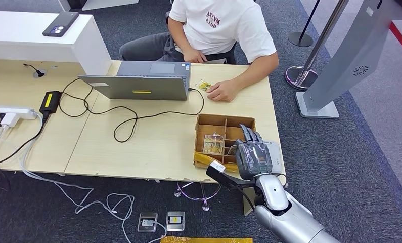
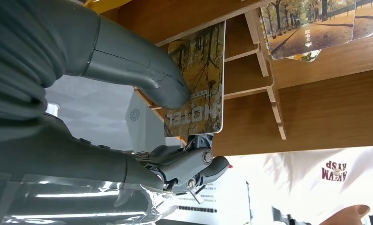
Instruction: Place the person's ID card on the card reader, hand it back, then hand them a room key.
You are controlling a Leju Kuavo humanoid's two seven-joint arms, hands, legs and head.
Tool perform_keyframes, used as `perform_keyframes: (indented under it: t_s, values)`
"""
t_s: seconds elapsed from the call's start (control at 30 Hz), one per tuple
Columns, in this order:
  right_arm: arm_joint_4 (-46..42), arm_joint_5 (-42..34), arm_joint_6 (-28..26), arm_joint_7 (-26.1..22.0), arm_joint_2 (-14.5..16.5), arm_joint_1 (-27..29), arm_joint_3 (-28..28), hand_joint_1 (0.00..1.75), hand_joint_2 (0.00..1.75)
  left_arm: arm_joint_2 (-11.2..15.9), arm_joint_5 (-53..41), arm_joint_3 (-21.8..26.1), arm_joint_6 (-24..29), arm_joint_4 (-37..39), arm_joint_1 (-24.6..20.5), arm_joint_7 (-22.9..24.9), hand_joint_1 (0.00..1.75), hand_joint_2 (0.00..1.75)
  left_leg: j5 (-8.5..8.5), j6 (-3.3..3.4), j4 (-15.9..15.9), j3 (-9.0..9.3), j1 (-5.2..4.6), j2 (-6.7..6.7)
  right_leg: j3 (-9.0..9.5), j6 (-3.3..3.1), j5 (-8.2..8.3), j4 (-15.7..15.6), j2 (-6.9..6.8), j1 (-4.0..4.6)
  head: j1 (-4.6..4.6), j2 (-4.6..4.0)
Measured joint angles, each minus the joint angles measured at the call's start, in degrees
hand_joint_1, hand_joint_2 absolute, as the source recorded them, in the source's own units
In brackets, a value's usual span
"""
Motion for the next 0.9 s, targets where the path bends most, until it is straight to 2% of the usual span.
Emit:
perform_keyframes:
  t_s: [0.23, 0.47, 0.6, 0.9]
  values:
    - [0.5, 0.5, -1.2, -0.3, 0.3, -0.6, -0.3, 1.75, 1.75, 0.0, -0.4, 0.0, 0.1, 0.0, 0.0, -0.5, 0.00, 0.00, 0.00, 0.00, 0.0, 0.00, 0.00, 0.00, 0.00, 0.00, 0.01, 0.0, 0.01, 0.00, 0.00, -0.01]
    - [-0.2, 2.2, -2.4, 1.2, 0.1, -4.1, -1.0, 1.75, 1.75, 0.0, -2.0, 0.0, 0.2, 0.0, 0.0, -1.1, 0.00, 0.00, 0.01, 0.00, 0.0, 0.01, 0.00, 0.01, 0.00, -0.01, 0.03, 0.0, 0.03, 0.00, 0.01, 0.00]
    - [-2.0, 4.0, -2.2, 2.0, -0.1, -8.5, -1.8, 1.75, 1.75, 0.1, -3.1, 0.0, 0.2, 0.0, 0.0, -1.2, 0.00, 0.00, 0.02, -0.02, 0.0, 0.01, 0.00, 0.06, -0.02, -0.02, 0.07, 0.0, 0.09, 0.00, 0.01, 0.00]
    - [-3.8, 4.6, 2.9, 2.5, 0.0, -20.0, -2.5, 1.75, 1.75, 0.3, -3.8, -0.1, -0.1, 0.0, -0.3, -1.2, 0.00, 0.00, 0.06, -0.04, 0.0, -0.01, 0.00, 0.02, -0.02, -0.03, 0.07, 0.0, 0.08, 0.00, 0.00, -0.01]
